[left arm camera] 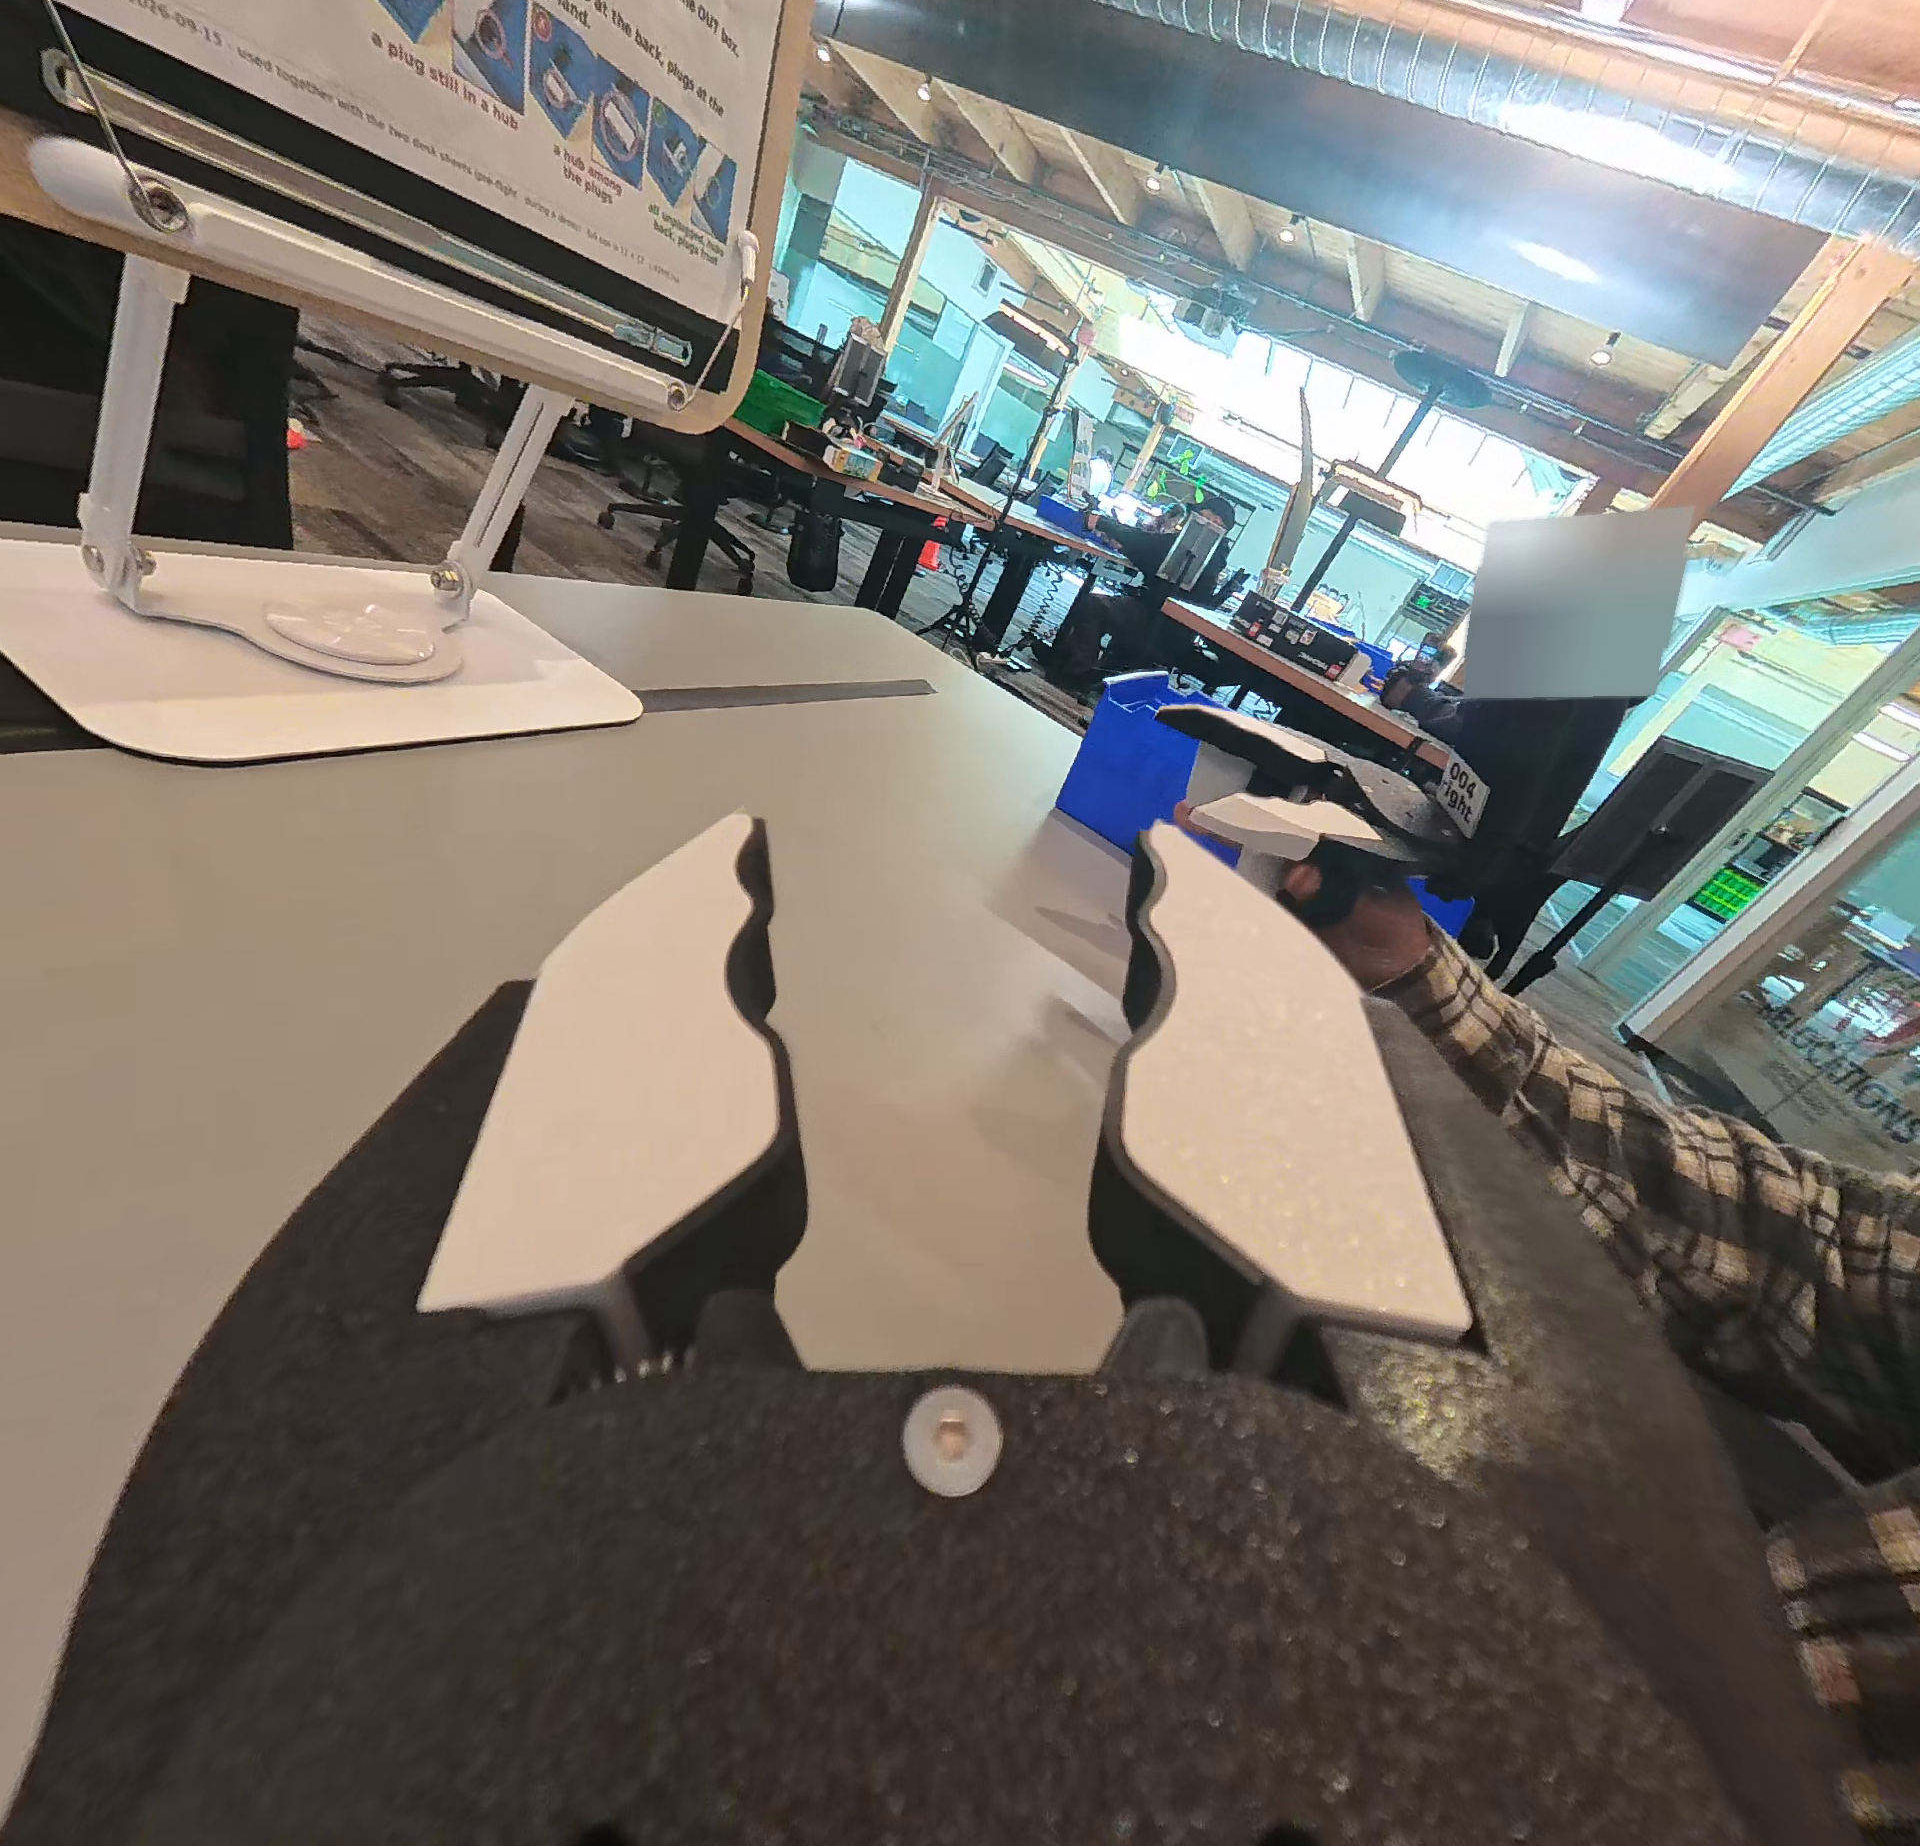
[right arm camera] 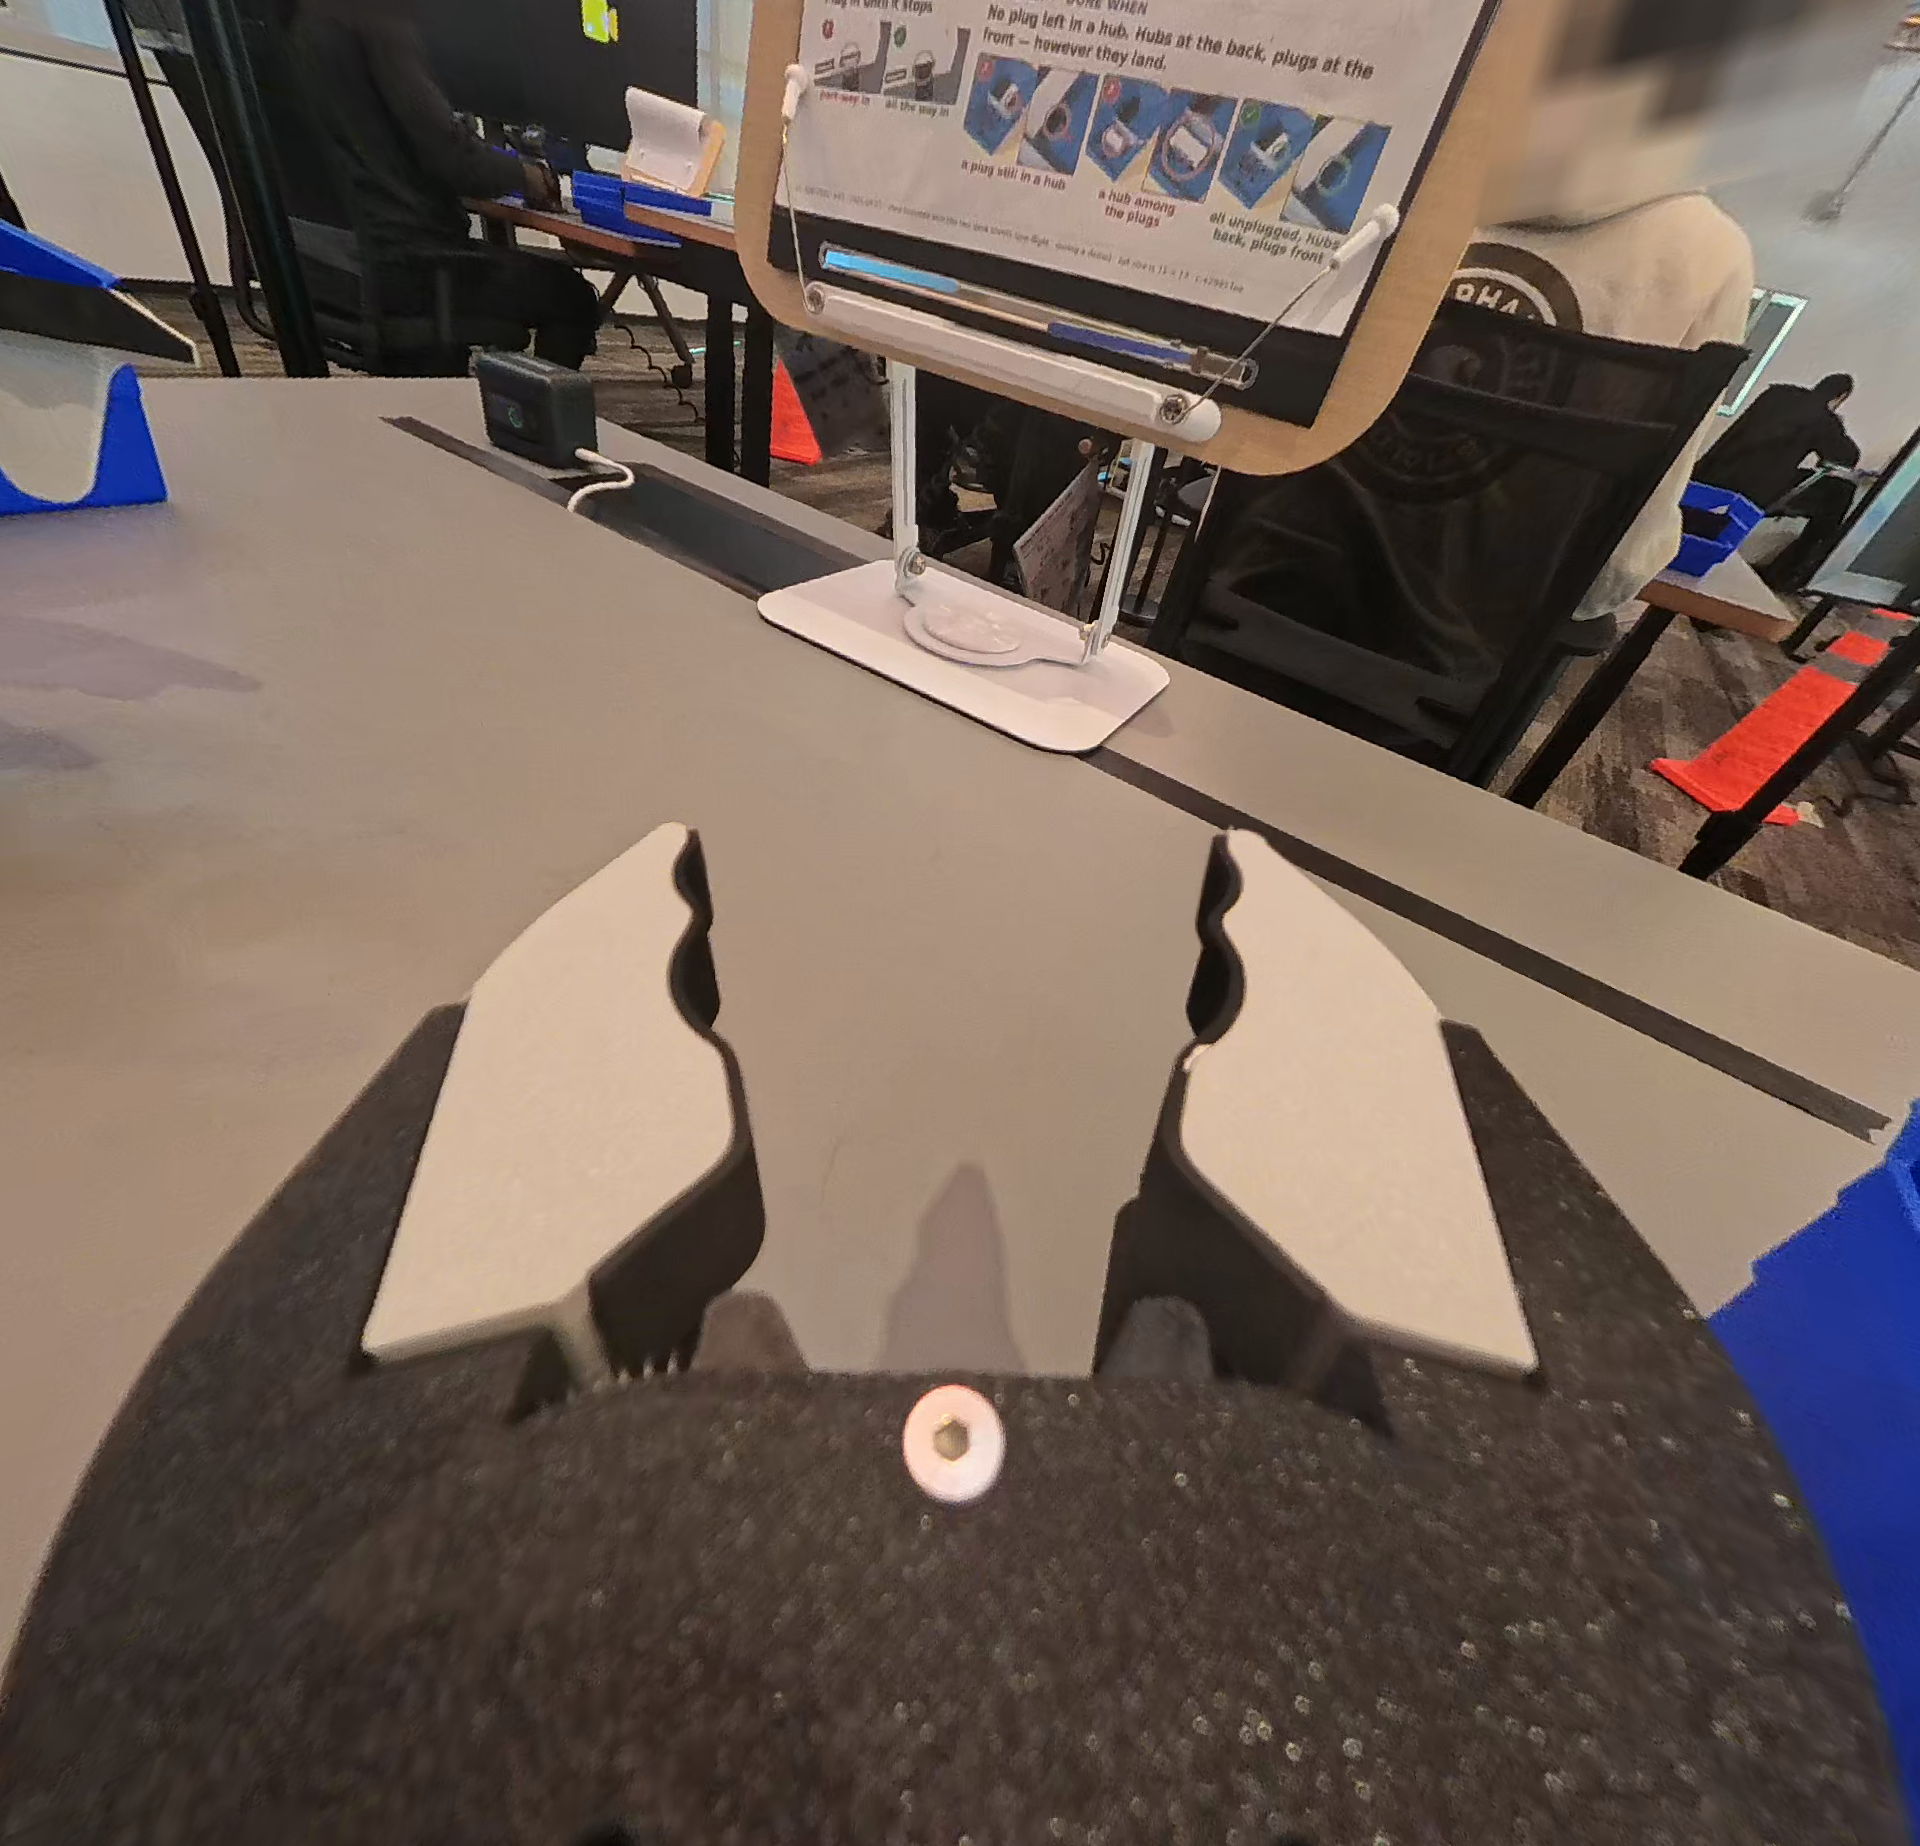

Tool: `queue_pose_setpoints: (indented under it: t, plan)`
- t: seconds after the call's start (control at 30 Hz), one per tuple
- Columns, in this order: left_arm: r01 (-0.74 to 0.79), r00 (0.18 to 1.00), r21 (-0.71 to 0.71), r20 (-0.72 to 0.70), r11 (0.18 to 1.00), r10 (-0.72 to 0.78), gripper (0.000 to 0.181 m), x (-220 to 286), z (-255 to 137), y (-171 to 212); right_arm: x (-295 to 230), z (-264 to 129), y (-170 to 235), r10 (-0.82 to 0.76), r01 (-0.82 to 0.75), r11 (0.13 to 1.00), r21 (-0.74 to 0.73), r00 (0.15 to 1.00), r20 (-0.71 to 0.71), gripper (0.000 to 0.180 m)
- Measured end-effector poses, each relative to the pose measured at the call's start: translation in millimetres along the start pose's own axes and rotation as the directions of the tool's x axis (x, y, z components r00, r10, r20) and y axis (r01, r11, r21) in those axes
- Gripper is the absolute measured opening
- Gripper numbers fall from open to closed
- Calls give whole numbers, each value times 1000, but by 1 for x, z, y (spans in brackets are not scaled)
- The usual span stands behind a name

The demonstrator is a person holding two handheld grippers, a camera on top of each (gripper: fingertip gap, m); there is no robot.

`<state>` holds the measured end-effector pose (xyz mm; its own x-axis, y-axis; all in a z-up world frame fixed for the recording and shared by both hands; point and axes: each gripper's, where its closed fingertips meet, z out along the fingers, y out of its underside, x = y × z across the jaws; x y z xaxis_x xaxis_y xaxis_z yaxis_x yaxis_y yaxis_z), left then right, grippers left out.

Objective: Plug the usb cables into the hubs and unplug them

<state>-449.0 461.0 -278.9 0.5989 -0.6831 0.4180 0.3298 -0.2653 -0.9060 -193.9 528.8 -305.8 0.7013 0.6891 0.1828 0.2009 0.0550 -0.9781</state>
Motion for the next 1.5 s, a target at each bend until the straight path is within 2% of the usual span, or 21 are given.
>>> queue_pose_setpoints:
  t: [0.7, 0.93, 1.5]
  plan:
    - [-46, 999, 20, 6, 999, 45, 65, 3, -1, -3, 2, 2, 4, 7, -7, 1000, -22, 1000, -22, 98]
    - [-59, 998, 27, 11, 998, 59, 65, 3, -2, -4, 2, -1, 0, -5, 5, 1000, -2, 999, -38, 93]
    - [-115, 991, 22, 68, 993, 113, 72, -2, -4, -5, -2, -2, 4, -10, 9, 1000, -30, 1000, -24, 95]
